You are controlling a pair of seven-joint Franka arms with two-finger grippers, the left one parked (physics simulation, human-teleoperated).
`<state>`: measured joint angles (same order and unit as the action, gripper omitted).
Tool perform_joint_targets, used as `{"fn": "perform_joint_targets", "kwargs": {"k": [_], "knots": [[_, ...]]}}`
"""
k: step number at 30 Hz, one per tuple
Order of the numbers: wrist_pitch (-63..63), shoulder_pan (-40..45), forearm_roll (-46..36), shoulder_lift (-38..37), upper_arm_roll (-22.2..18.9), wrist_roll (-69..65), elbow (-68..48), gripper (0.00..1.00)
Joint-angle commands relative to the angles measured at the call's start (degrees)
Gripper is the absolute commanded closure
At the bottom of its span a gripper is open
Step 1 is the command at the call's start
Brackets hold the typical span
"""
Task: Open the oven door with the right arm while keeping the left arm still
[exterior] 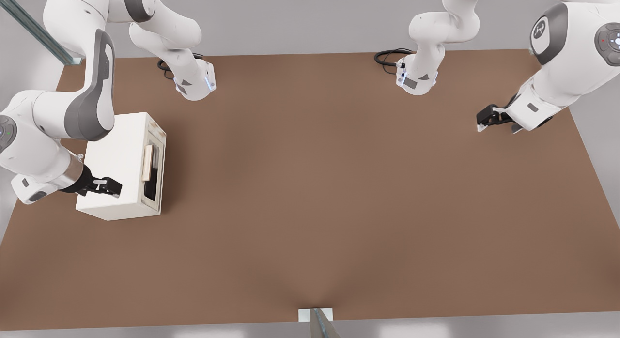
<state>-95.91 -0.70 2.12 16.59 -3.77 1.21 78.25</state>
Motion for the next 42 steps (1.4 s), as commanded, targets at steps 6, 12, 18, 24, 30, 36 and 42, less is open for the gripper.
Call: {"fn": "perform_joint_targets", "kwargs": {"k": [6,12,18,24,30,36,42], "knots": [[2.57,-17.67,24.24,-10.70,0.16,13.65,27.04,0.00],[5.03,-23.03,41.12,-12.90,0.34,34.21,38.64,0.00],[3.19,-24.52,46.49,-10.26,0.34,56.89,43.74,0.79],[-3.23,-22.68,45.96,-10.44,0.34,58.38,46.73,0.79],[-7.53,-21.89,46.31,-7.63,0.08,58.30,46.29,0.79],[-8.77,-19.07,48.07,-7.72,-0.01,56.54,46.55,0.79],[-10.52,-18.11,48.51,-6.66,-0.01,56.45,46.73,0.79]]}}
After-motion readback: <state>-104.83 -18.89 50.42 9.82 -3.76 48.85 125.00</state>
